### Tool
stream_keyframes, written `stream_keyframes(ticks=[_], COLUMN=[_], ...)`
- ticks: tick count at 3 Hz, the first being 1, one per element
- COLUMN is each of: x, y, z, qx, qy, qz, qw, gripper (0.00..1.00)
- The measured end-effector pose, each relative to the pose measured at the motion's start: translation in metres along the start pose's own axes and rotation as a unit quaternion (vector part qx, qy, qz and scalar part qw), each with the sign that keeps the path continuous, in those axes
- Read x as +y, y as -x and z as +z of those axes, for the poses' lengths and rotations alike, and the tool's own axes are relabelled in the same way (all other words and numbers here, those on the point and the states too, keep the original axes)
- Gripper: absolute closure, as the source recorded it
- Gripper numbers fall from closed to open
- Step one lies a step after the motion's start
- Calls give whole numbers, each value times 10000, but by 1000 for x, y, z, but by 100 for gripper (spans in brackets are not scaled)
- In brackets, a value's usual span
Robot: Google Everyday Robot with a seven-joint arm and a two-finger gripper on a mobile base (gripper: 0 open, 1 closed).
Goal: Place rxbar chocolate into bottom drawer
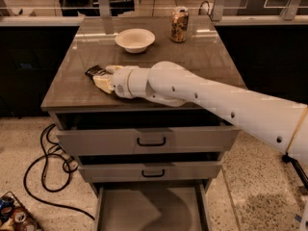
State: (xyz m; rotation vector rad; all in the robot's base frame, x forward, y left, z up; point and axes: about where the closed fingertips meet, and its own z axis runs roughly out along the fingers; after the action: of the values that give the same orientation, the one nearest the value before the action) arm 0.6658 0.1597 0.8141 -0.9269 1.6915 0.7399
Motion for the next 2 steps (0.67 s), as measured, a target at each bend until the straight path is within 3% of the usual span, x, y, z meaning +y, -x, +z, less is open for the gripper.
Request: stream_keyframes(ticks=[2], x=[0], y=[0], z=[0], qx=[0], qy=[0], qz=[-1], qw=[10000], gripper=[100])
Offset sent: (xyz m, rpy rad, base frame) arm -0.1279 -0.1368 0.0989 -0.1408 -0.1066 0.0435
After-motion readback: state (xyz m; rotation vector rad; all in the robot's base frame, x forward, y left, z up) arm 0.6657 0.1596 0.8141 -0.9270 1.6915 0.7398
